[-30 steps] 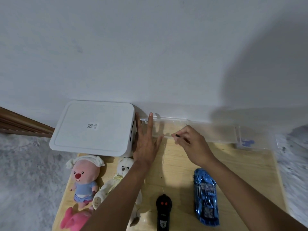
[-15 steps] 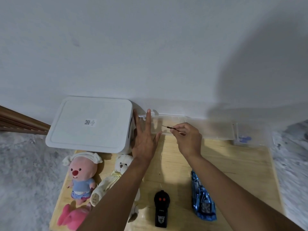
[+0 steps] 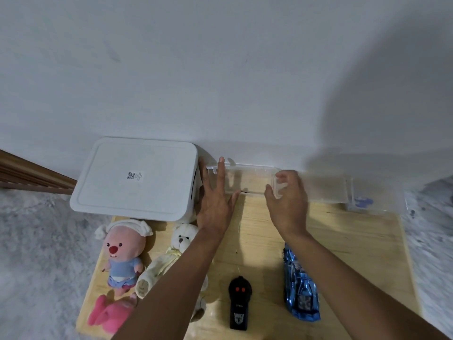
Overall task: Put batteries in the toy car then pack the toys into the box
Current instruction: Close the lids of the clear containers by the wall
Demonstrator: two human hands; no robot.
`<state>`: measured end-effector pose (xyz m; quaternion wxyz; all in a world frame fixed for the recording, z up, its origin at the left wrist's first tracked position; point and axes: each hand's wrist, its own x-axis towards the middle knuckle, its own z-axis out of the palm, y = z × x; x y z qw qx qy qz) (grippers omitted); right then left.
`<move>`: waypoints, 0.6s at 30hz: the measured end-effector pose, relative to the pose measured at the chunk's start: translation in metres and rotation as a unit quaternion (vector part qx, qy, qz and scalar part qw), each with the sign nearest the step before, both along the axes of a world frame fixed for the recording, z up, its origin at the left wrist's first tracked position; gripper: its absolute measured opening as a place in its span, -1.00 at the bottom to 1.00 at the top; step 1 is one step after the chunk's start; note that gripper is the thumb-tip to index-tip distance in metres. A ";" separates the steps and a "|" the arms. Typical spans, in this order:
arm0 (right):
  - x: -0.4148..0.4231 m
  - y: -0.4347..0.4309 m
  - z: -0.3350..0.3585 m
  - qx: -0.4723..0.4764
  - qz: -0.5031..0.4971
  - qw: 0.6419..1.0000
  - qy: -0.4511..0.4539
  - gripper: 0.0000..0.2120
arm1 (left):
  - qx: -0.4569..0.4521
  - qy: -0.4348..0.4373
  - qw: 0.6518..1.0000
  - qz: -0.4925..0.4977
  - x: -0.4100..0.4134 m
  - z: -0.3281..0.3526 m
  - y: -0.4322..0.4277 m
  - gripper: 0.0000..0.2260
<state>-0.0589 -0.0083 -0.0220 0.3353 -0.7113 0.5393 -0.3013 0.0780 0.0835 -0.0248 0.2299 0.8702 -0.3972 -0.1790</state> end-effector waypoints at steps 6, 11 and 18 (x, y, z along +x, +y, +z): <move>-0.004 -0.024 0.002 -0.128 0.182 0.964 0.142 -0.65 | -0.005 -0.009 1.000 -0.002 -0.002 -0.002 0.004 -0.22; -0.008 -0.025 -0.009 -0.143 0.209 0.954 0.162 -0.73 | -0.006 -0.064 0.998 -0.029 -0.002 -0.022 0.018 -0.20; -0.011 -0.017 -0.029 -0.158 0.222 0.934 0.231 -0.73 | 0.079 -0.114 0.988 -0.062 -0.004 -0.042 0.033 -0.29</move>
